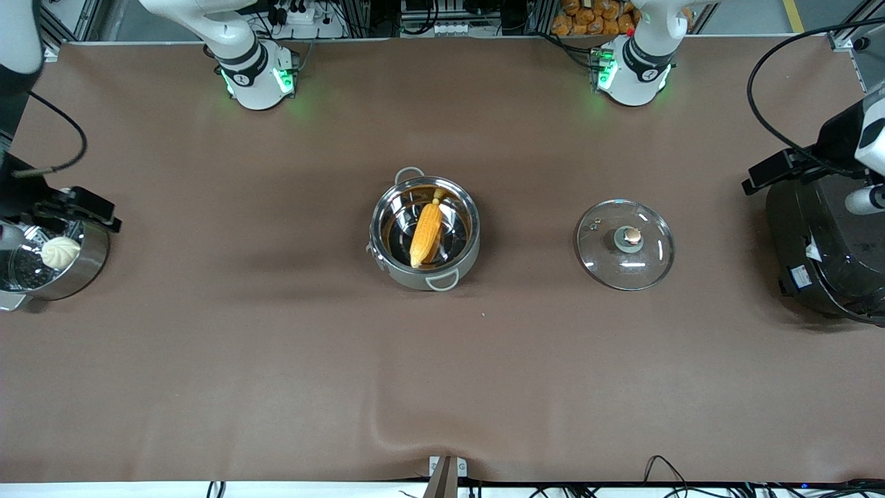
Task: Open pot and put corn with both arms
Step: 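Lower the corn into the pot and open the right gripper, withdrawing both arms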
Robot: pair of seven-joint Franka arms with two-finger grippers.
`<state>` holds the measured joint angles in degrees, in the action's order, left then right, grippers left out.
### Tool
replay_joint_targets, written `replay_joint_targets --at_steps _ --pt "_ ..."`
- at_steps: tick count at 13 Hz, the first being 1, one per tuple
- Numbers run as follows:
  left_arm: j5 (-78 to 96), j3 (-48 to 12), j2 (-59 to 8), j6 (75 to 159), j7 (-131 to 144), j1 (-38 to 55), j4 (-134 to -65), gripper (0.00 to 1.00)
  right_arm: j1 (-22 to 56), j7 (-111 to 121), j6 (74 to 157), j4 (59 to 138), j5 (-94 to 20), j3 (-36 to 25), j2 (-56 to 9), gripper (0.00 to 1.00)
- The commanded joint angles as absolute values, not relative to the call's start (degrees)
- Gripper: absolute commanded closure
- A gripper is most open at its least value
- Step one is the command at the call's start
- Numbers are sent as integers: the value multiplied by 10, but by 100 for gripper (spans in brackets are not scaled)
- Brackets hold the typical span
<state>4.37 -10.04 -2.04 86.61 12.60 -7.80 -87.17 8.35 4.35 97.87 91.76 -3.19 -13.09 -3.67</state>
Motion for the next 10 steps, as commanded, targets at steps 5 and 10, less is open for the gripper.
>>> replay_joint_targets --at_steps 5,10 --pt "18 -52 -10 865 98 -19 -884 0 70 59 988 947 2 -121 -11 0" --pt "-12 -50 -9 866 97 2 -888 0 60 78 977 940 2 -120 -7 0"
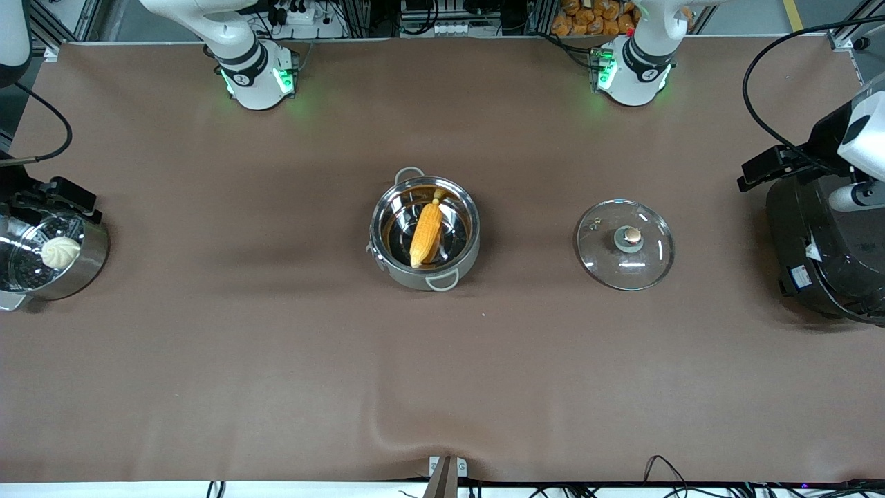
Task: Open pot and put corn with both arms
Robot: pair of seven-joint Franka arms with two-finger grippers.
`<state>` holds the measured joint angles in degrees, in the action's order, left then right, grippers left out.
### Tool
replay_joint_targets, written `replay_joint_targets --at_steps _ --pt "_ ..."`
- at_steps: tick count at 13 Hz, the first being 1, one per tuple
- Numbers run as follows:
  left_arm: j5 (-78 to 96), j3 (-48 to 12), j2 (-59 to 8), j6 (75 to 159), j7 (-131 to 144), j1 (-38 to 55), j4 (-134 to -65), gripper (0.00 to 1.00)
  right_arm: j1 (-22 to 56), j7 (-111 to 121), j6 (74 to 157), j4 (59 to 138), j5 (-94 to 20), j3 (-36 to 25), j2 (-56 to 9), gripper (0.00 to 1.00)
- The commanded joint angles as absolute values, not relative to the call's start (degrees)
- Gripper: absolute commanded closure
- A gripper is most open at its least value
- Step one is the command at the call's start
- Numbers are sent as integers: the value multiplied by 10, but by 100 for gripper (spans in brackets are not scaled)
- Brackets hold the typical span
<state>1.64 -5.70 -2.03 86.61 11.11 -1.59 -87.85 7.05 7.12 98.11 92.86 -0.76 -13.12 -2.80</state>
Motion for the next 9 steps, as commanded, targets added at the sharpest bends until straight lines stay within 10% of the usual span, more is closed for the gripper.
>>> replay_joint_targets --at_steps 1,9 --pt "-21 -52 -9 866 97 3 -888 0 60 77 968 937 -2 -120 -7 0" --pt "-21 -55 -11 854 104 2 -878 0 64 66 954 938 -8 -120 -12 0"
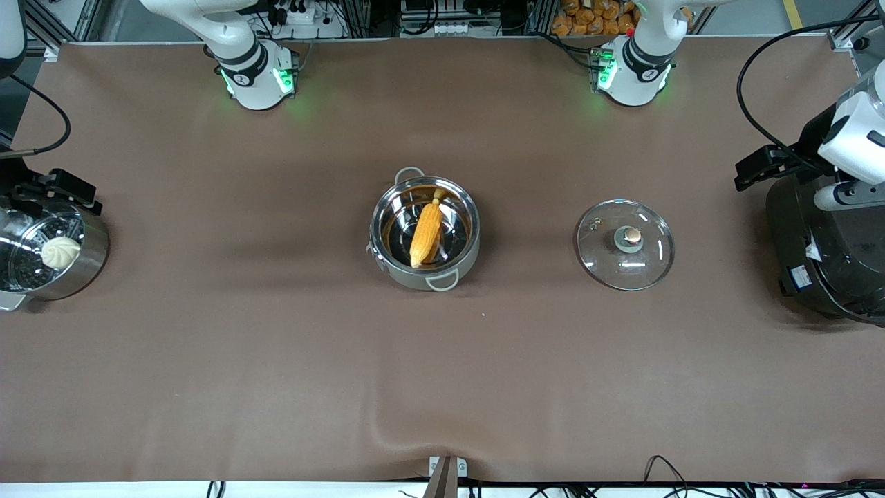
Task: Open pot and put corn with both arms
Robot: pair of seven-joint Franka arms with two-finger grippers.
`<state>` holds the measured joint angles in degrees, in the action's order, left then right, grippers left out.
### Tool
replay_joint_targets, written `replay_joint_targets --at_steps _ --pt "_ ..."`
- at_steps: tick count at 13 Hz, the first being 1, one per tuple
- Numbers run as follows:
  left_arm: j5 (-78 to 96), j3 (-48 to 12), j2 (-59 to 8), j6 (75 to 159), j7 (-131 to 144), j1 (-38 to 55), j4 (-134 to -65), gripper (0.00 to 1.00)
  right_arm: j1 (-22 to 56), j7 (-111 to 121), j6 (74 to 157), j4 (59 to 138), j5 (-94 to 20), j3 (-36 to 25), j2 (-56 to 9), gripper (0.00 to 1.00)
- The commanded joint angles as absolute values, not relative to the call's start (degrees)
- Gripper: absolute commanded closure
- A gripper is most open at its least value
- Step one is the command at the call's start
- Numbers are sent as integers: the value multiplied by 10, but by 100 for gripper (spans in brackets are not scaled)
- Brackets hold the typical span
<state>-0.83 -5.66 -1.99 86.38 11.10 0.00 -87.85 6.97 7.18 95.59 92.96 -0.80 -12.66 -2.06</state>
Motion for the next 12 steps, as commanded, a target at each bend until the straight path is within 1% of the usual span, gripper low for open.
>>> replay_joint_targets --at_steps 1,3,6,12 --pt "-21 -55 -11 854 105 3 -878 0 65 61 953 938 -8 -120 -13 0" --pt "-18 -57 -4 838 119 3 -882 0 64 60 953 938 -8 -119 -14 0" --pt "-18 -60 6 837 127 2 -885 0 65 60 946 937 -8 -120 -14 0" --pt "-14 -60 2 836 124 -1 -878 0 65 61 945 937 -8 -119 -15 0"
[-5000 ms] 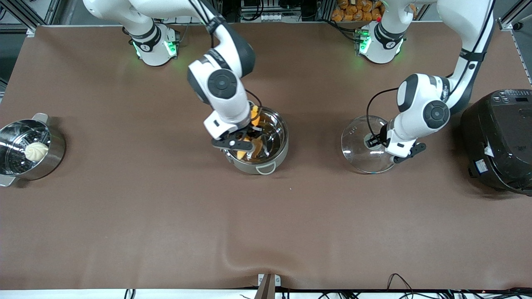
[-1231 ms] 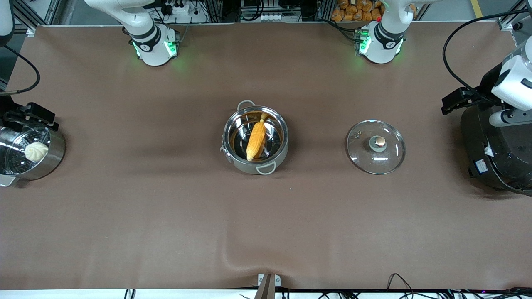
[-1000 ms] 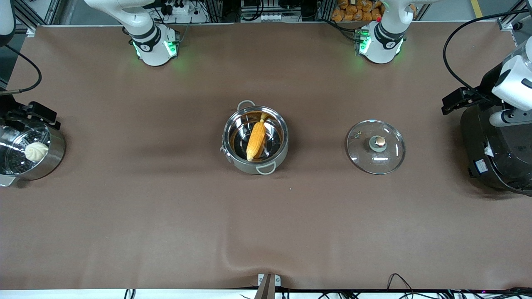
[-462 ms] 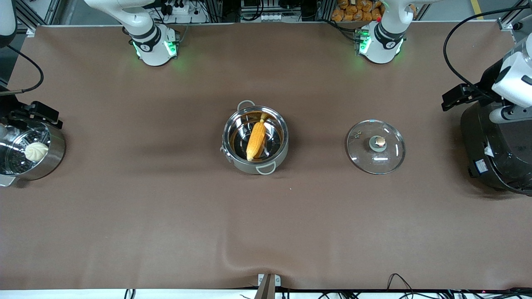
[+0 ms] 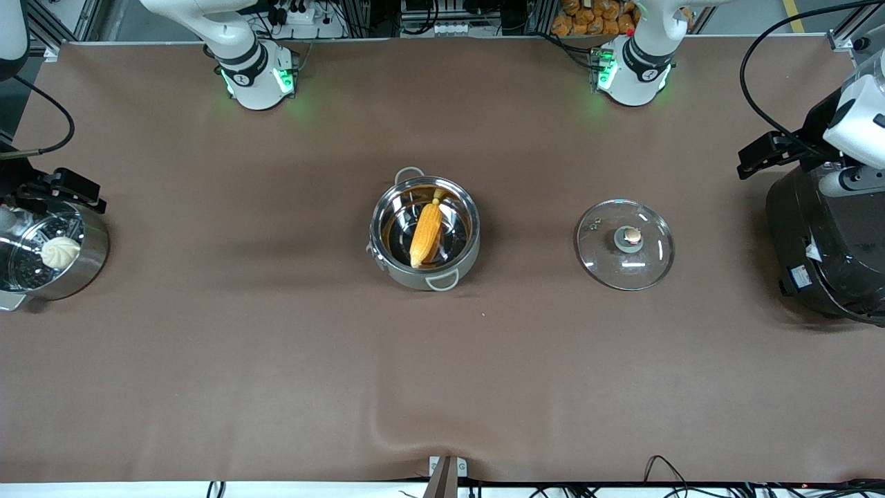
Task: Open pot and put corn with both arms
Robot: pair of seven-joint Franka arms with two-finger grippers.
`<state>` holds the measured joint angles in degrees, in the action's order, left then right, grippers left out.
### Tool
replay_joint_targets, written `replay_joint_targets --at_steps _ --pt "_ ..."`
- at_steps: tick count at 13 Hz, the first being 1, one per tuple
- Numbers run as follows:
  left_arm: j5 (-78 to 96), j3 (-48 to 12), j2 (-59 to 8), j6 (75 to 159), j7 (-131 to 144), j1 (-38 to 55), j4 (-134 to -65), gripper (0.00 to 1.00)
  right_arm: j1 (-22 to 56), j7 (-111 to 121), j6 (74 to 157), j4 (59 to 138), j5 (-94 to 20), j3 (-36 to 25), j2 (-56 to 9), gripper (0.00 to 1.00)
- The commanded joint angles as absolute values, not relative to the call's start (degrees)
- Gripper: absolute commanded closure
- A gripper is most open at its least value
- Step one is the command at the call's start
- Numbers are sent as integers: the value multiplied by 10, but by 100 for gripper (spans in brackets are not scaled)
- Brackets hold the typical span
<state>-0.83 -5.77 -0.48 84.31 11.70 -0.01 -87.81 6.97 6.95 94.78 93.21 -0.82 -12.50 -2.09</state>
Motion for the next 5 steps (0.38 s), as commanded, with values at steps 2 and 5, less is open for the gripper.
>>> replay_joint_targets --at_steps 2,5 --pt "-18 -60 0 836 124 0 -878 0 65 61 945 937 -8 -119 -16 0" --pt "-18 -60 -3 836 124 0 -879 0 65 61 944 937 -8 -119 -16 0"
